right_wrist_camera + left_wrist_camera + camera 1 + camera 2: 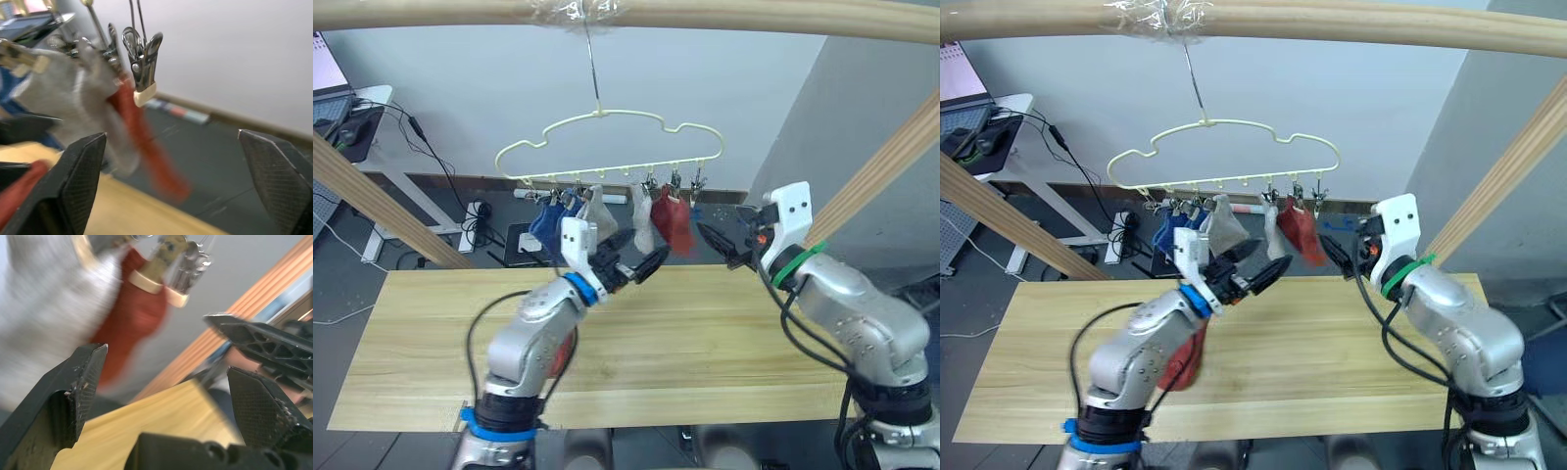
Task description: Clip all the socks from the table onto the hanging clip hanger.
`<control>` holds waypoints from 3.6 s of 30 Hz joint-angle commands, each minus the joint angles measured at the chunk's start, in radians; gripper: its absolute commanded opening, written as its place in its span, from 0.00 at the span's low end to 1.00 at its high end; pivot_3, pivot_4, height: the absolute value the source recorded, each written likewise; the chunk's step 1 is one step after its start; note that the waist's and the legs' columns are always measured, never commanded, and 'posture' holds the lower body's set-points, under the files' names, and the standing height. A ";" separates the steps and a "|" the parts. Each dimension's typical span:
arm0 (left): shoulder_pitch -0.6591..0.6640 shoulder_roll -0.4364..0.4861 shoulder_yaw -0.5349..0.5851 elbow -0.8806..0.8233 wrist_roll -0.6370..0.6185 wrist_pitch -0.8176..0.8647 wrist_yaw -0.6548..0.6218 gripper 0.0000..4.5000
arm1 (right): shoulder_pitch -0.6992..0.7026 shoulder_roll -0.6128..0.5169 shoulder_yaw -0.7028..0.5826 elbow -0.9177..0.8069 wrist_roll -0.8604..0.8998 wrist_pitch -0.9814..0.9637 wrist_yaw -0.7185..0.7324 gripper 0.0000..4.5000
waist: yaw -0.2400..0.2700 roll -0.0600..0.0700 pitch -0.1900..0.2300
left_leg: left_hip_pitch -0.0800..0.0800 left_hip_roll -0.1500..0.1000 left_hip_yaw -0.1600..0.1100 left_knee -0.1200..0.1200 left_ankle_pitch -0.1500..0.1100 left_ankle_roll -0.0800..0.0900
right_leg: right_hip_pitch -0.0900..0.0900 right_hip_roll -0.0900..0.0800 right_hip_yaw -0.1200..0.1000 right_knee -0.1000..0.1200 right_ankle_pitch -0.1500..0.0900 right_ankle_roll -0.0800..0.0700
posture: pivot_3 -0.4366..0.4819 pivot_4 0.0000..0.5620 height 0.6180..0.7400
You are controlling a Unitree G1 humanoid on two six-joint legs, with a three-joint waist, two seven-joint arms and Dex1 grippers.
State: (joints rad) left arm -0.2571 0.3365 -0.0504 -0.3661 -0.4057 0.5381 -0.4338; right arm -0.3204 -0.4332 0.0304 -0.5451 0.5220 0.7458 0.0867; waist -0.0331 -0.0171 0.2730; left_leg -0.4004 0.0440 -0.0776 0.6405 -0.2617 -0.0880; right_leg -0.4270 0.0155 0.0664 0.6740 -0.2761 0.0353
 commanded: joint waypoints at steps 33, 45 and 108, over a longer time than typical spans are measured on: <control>-0.029 0.264 0.264 -0.300 -0.482 0.176 -0.115 1.00 | -0.116 0.387 0.093 0.200 -0.457 -0.310 -0.131 0.46 | 0.033 -0.002 0.002 | 0.000 0.000 0.000 0.000 0.000 -0.001 | -0.001 -0.001 0.000 0.002 0.000 0.000 | 0.64 0.48 1.00; -0.024 0.264 0.252 -0.302 -0.469 0.168 -0.107 1.00 | -0.163 0.448 0.123 0.235 -0.459 -0.322 -0.100 0.46 | 0.033 -0.002 0.002 | 0.000 0.000 0.000 0.000 0.000 0.000 | -0.001 -0.001 -0.001 0.003 0.003 -0.005 | 0.64 0.48 1.00; 0.167 0.025 0.013 0.562 0.250 -0.021 0.046 0.83 | -0.205 0.187 -0.034 0.267 -0.252 0.003 0.164 0.00 | 0.037 0.000 -0.006 | 0.007 -0.002 -0.001 0.004 0.000 0.000 | 0.007 -0.003 -0.002 0.005 0.004 -0.006 | 0.55 0.46 1.00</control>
State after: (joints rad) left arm -0.1496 0.3836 -0.0261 0.1686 -0.1233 0.4351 -0.3611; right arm -0.5484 -0.2286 0.0158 -0.2753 0.2874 0.7233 0.2714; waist 0.0040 -0.0171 0.2670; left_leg -0.3934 0.0420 -0.0786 0.6449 -0.2617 -0.0879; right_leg -0.4197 0.0128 0.0646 0.6794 -0.2739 0.0313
